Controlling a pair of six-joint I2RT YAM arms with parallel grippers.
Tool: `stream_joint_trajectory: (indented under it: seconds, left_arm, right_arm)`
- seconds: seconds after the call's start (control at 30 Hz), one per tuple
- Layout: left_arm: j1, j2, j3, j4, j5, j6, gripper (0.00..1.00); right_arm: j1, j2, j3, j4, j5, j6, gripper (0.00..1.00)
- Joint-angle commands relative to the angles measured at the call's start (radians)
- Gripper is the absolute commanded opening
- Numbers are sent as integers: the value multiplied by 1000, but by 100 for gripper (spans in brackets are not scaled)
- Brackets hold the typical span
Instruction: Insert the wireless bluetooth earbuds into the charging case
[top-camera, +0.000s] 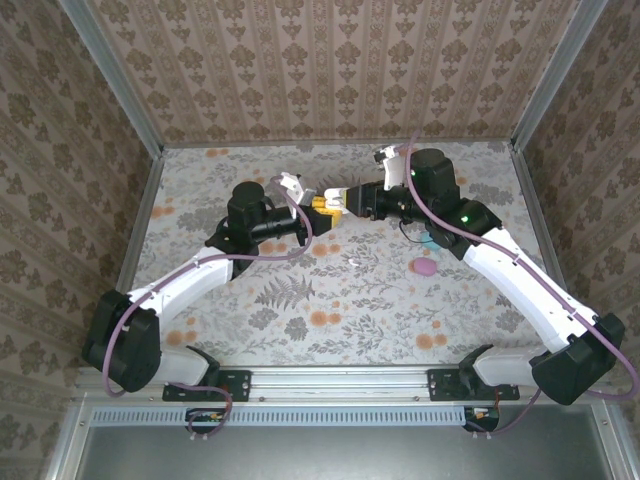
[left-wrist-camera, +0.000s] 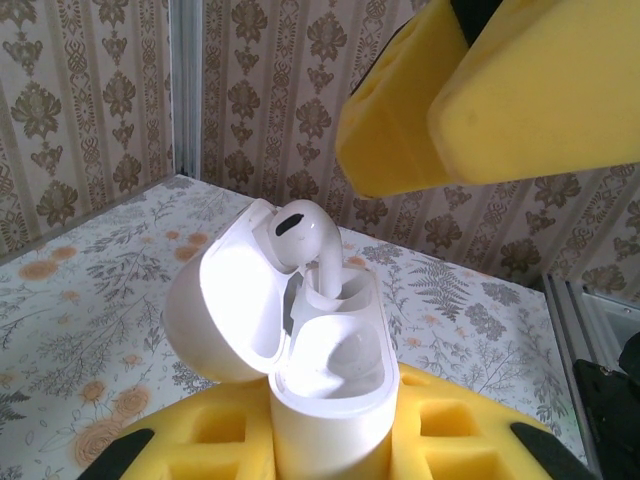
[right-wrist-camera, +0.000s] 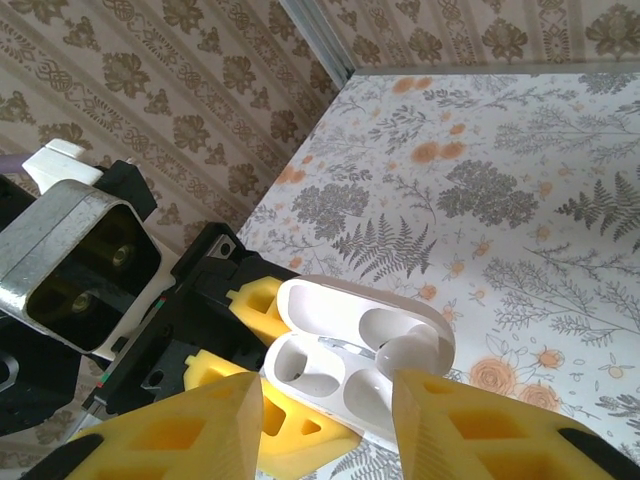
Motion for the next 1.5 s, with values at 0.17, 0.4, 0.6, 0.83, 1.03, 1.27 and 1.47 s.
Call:
stream_joint_trajectory:
  seconds: [0.17, 0.4, 0.6, 0.83, 1.03, 1.27, 1.47]
  left_arm:
    - [-3, -30, 29, 39, 23, -1, 24]
    - [-5, -29, 32, 37, 21, 0, 23]
    - [-5, -29, 33, 33, 21, 1, 23]
    - [-4, -27, 32, 32, 17, 0, 23]
    - [-3, -25, 33, 31, 15, -1, 24]
    - [-3, -24, 33, 32, 16, 0, 23]
    - [-3, -20, 34, 33, 19, -3, 23]
  right_arm:
    - [-5, 47, 72, -83, 87, -46, 41]
    - [0, 93, 117, -138, 94, -52, 38]
    - [4, 104, 126, -157, 92, -79, 33]
    - [8, 89, 120, -165, 77, -148, 29]
    - [8, 53, 84, -131, 62, -194, 29]
    - [7, 20, 54, -97, 51, -230, 28]
    - [7, 15, 46, -87, 40, -234, 29]
